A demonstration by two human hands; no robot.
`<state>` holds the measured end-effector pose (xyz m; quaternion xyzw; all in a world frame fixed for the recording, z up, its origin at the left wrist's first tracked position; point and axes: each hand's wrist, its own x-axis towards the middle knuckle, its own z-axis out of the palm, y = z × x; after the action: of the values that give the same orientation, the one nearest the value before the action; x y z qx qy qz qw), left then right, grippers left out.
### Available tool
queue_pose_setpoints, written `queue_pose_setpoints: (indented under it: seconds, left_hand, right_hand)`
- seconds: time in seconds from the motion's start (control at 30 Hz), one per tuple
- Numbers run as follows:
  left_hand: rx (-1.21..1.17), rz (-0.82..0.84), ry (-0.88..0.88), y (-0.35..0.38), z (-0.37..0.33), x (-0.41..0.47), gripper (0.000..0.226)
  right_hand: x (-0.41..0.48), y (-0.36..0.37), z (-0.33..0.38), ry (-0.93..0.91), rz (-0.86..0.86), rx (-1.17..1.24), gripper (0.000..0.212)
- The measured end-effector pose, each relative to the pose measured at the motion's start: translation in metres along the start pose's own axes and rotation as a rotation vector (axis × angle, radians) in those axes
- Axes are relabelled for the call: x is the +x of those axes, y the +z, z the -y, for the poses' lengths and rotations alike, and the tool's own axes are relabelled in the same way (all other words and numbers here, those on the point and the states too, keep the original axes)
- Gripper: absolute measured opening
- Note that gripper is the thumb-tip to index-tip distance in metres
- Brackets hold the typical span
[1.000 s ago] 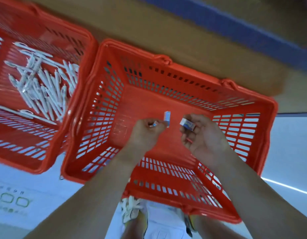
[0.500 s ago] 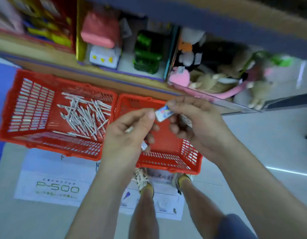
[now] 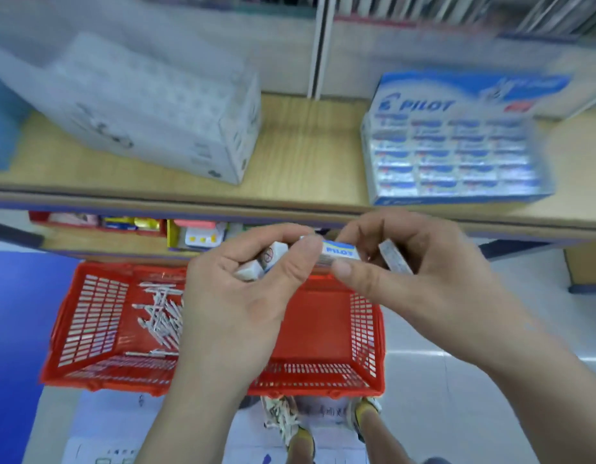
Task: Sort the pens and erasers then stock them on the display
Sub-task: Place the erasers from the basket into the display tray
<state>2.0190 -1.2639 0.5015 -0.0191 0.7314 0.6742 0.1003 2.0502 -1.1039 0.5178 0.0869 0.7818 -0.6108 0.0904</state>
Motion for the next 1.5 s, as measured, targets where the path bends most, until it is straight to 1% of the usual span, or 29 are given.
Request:
queue_pose_setpoints:
  seconds: [0.1,0.17,0.27,0.4,0.47,0.53,0.63,0.73,0.87,0.93,1.1,1.2,1.33,1.4,1.5]
  left_hand:
    - [-0.018,0.048,0.034,0.023,-0.015,0.014,0.015]
    - [-0.009,0.072,0.058,0.04,-0.022,0.024,0.017]
    - [0.04,0.074,0.09,0.062,-0.029,0.04,0.011]
    - [0.139,0.035,0.11,0.083,-0.03,0.063,0.009]
    - [0.246,-0.002,0.136,0.088,-0.026,0.075,0.005]
    - [0.345,-0.052,0.15,0.092,-0.021,0.085,0.009]
    - [0.426,-0.101,0.157,0.095,-0.015,0.095,0.014]
    - [0.496,-0.109,0.16,0.101,-0.011,0.099,0.008]
    - [0.575,-0.098,0.185,0.102,-0.013,0.097,0.023]
    - [0.611,-0.089,0.218,0.101,-0.013,0.096,0.026]
    - [0.694,-0.106,0.298,0.102,-0.012,0.097,0.026]
    - [0.692,-0.098,0.315,0.102,-0.011,0.096,0.027]
    - [0.722,-0.073,0.283,0.102,-0.014,0.096,0.027]
    - [0.721,-0.063,0.26,0.102,-0.016,0.095,0.027]
    - [0.737,-0.06,0.246,0.101,-0.019,0.094,0.027]
  right_hand:
    - [0.005,-0.031,0.01,-0.05,-0.058,-0.15,0.02]
    - [0.01,-0.049,0.013,-0.073,-0.122,-0.231,0.014]
    - [0.02,-0.07,0.013,-0.087,-0.193,-0.278,0.012]
    - [0.041,-0.085,0.004,-0.108,-0.258,-0.348,0.008]
    - [0.053,-0.089,-0.002,-0.104,-0.278,-0.425,0.009]
    - [0.064,-0.094,-0.01,-0.061,-0.288,-0.472,0.011]
    - [0.075,-0.098,-0.017,-0.021,-0.312,-0.535,0.013]
    - [0.082,-0.095,-0.017,-0.044,-0.302,-0.596,0.017]
    - [0.087,-0.088,-0.015,-0.045,-0.334,-0.581,0.024]
    - [0.087,-0.086,-0.015,-0.044,-0.345,-0.588,0.025]
    - [0.086,-0.083,-0.014,-0.044,-0.35,-0.602,0.019]
    - [0.086,-0.081,-0.015,-0.032,-0.347,-0.608,0.021]
    - [0.085,-0.078,-0.013,-0.002,-0.334,-0.656,0.031]
    - [0.084,-0.079,-0.011,0.028,-0.313,-0.635,0.033]
    - [0.083,-0.083,-0.009,0.056,-0.334,-0.583,0.022]
